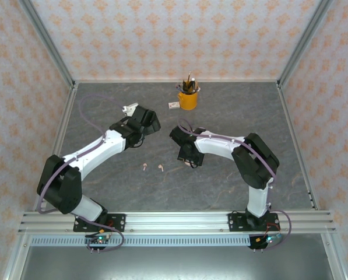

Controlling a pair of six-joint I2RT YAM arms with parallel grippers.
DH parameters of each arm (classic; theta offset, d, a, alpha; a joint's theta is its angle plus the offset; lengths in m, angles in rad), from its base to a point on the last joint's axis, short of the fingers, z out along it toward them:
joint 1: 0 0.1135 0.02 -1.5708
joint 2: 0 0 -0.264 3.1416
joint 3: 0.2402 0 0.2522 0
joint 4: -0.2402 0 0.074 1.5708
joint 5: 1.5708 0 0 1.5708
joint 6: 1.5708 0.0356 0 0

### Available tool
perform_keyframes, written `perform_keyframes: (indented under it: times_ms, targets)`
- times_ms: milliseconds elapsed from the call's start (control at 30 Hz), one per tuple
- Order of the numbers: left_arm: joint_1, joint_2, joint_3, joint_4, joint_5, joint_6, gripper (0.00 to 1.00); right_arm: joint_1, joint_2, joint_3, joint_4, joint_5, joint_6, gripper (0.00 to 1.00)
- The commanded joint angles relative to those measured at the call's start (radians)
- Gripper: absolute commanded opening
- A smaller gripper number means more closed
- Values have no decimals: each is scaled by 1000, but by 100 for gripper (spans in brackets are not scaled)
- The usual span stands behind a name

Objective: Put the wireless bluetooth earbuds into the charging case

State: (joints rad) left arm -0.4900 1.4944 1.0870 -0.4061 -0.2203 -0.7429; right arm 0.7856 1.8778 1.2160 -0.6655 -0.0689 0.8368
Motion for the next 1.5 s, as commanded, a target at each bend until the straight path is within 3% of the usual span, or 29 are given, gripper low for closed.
perform_keyframes:
  times_ms: [0, 167, 433, 633, 1067, 1333, 1467]
  targets:
    - [2, -42, 0, -45, -126, -29, 100, 9, -4, 7, -3, -14, 18, 60]
    - [1, -25, 33, -146, -205, -73, 100, 13, 0, 5, 1, -14, 32, 60]
    - [-8, -31, 18, -115, -169, -76, 100, 20, 5, 4, 7, 2, 49, 54]
    - [-8, -85, -68, 59, -46, -27, 100, 17, -14, 11, 1, 37, 42, 51]
    - [2, -128, -270, 552, 395, 25, 100, -86, -154, -101, 73, 40, 50, 51]
    - [3, -104, -384, 802, 540, -46, 100, -152, -209, -138, 118, 36, 51, 51]
    - [2, -78, -420, 893, 551, -87, 100, -183, -229, -151, 159, 12, 65, 51]
